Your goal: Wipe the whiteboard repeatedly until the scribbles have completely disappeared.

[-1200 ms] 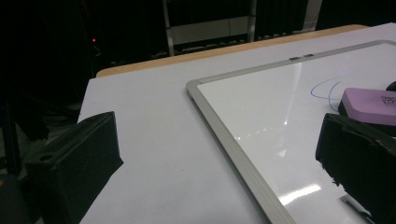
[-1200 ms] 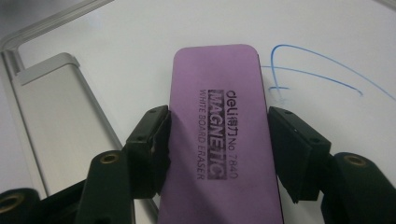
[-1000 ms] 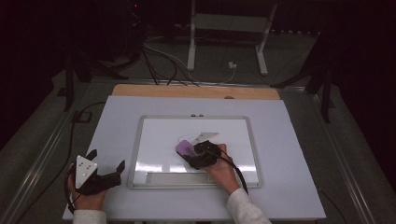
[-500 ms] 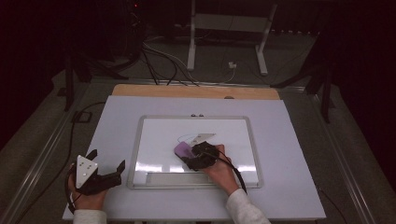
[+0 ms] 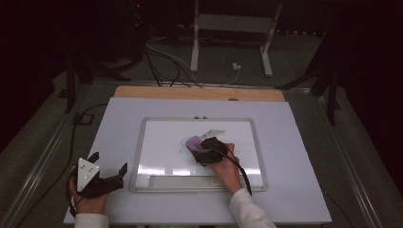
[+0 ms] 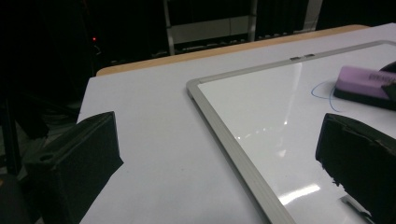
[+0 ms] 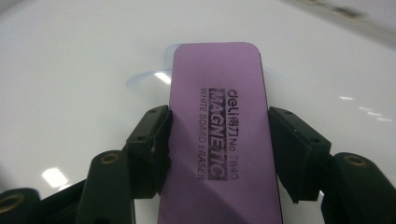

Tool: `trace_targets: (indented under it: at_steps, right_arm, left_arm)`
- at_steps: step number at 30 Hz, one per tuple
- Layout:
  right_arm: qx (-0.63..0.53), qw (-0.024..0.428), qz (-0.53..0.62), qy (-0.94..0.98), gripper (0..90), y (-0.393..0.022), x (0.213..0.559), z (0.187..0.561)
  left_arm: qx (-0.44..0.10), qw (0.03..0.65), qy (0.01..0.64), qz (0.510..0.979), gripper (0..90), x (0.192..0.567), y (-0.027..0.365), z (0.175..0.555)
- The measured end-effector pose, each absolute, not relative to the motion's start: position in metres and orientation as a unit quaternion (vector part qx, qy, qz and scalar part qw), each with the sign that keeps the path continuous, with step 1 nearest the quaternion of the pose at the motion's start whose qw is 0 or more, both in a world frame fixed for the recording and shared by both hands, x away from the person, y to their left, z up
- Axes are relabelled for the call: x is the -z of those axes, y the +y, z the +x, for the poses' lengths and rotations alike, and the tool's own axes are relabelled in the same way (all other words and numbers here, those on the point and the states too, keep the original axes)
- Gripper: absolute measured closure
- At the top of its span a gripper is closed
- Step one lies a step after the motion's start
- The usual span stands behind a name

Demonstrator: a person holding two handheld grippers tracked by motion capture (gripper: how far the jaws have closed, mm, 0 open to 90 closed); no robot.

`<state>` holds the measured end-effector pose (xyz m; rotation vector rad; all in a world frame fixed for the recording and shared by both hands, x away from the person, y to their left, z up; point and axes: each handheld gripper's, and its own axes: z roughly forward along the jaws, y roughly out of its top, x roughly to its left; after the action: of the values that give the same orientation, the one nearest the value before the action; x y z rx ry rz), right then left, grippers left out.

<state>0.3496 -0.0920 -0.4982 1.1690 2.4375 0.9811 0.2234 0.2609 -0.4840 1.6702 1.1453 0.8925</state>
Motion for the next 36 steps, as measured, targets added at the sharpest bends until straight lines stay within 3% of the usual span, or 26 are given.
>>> trace_targets:
  at_steps: [4, 11, 17, 20, 23, 31, 36]
  right_arm:
    - [-0.346, 0.113, 0.363, 0.858, 41.2, -0.071, 0.498, 0.341]
    - [-0.307, 0.162, 0.412, 0.842, 41.3, -0.074, 0.494, 0.354]
    - [-0.322, 0.129, 0.391, 0.852, 41.3, -0.066, 0.495, 0.350]
    - [-0.318, 0.137, 0.386, 0.855, 41.3, -0.065, 0.495, 0.350]
    - [-0.297, 0.176, 0.403, 0.848, 41.3, -0.070, 0.493, 0.356]
    - [-0.318, 0.128, 0.369, 0.864, 41.2, -0.062, 0.494, 0.347]
    - [-0.313, 0.135, 0.374, 0.862, 41.3, -0.065, 0.494, 0.350]
  left_arm:
    - [-0.361, 0.448, 0.460, 0.676, 0.7, 0.483, 0.259, 0.224]
    - [-0.362, 0.451, 0.465, 0.670, 0.7, 0.483, 0.263, 0.222]
    - [-0.361, 0.449, 0.462, 0.674, 0.7, 0.483, 0.261, 0.223]
    - [-0.362, 0.451, 0.463, 0.672, 0.7, 0.483, 0.261, 0.223]
    - [-0.362, 0.452, 0.465, 0.670, 0.7, 0.483, 0.262, 0.222]
    - [-0.362, 0.451, 0.462, 0.673, 0.7, 0.483, 0.260, 0.223]
    - [-0.362, 0.451, 0.464, 0.671, 0.7, 0.483, 0.262, 0.222]
